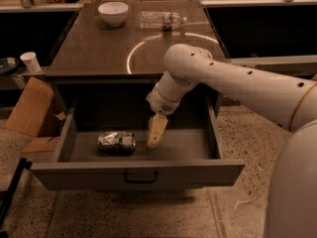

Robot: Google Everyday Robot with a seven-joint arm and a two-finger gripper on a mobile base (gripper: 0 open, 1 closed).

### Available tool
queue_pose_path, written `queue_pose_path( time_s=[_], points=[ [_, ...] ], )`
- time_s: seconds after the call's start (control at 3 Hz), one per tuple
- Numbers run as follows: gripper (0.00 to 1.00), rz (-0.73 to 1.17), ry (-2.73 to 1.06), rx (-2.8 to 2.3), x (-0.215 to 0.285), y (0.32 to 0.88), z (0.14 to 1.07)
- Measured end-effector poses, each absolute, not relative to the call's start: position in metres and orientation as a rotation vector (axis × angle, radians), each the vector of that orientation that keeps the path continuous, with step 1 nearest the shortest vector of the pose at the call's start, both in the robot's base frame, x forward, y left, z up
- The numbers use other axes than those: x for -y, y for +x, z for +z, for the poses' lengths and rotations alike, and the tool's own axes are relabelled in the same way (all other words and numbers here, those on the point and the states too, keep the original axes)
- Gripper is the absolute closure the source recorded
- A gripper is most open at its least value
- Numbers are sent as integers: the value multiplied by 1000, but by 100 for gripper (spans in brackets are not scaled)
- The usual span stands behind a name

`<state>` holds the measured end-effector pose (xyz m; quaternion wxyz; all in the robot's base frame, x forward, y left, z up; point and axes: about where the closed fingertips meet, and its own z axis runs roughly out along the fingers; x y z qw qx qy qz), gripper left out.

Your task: Pick 7up can from top drawer and place on counter

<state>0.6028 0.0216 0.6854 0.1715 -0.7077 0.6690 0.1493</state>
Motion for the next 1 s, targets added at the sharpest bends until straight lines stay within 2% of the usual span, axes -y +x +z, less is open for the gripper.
queue_pose_path(
  time_s=[1.0],
  points=[
    [0, 367, -2011, -1886, -67, 614, 633]
  ],
)
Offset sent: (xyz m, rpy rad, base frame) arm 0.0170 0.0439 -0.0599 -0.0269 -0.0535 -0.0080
